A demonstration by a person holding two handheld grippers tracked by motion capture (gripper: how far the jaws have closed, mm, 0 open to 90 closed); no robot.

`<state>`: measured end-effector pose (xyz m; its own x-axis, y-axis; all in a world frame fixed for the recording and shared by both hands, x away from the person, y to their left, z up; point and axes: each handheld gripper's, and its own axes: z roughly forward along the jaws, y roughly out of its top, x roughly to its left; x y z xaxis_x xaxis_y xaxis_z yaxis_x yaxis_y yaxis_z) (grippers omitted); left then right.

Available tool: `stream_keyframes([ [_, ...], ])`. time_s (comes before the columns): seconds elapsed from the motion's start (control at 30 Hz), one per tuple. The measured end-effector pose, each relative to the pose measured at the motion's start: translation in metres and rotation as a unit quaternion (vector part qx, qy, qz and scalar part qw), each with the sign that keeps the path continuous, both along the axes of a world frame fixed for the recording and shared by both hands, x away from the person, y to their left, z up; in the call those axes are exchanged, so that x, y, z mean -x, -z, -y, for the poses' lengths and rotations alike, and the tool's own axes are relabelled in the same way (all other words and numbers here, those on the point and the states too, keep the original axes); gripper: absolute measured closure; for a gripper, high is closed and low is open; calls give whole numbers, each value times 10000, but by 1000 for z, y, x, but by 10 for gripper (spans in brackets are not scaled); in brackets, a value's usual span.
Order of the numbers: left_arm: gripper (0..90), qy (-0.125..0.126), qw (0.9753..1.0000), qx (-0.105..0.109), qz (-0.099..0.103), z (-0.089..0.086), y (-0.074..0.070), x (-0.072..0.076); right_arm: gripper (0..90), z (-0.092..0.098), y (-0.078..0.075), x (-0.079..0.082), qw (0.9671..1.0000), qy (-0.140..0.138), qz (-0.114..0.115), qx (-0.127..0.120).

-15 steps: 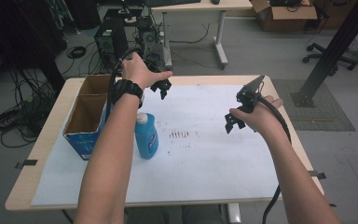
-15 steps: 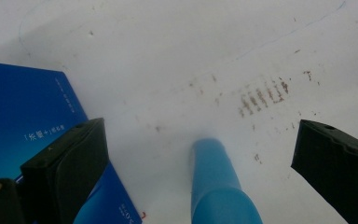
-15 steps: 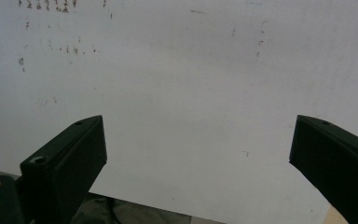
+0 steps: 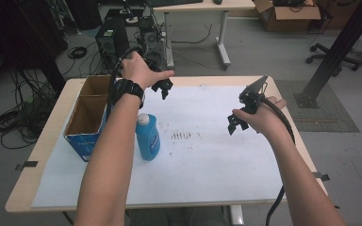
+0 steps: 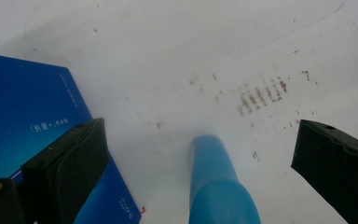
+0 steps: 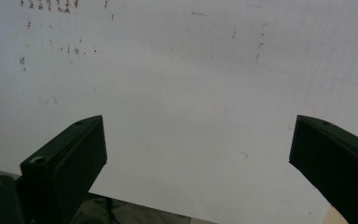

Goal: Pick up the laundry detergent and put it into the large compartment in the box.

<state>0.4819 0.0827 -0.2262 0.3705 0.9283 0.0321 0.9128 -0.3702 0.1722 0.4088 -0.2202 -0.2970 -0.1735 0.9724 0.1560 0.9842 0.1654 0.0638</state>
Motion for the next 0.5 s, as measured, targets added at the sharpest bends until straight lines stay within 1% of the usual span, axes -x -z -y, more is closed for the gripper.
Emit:
stream_keyframes([
  [0.17, 39, 42, 10000, -38, 3, 3, -4, 9, 38, 2, 2, 2, 10000, 3, -17, -30],
  [0.27, 39, 68, 9999, -56, 63, 4, -8, 17, 38, 3, 5, 4, 10000, 6, -28, -83],
  [0.3, 39, 68, 9999, -56, 63, 4, -8, 17, 38, 3, 5, 4, 10000, 6, -28, -83],
  [0.33, 39, 64, 9999, -98, 52, 4, -10, 21, 38, 3, 5, 5, 10000, 11, -30, -86],
  [0.37, 39, 64, 9999, -98, 52, 4, -10, 21, 38, 3, 5, 5, 10000, 11, -30, -86],
  [0.4, 40, 74, 9999, -117, 71, 3, -13, 26, 37, 3, 5, 7, 10000, 15, 0, -71],
  [0.43, 39, 74, 9999, -117, 71, 3, -13, 26, 37, 3, 5, 7, 10000, 15, 0, -71],
  [0.5, 39, 66, 9999, -115, 99, 3, -15, 31, 37, 3, 5, 8, 10000, 4, -1, -93],
])
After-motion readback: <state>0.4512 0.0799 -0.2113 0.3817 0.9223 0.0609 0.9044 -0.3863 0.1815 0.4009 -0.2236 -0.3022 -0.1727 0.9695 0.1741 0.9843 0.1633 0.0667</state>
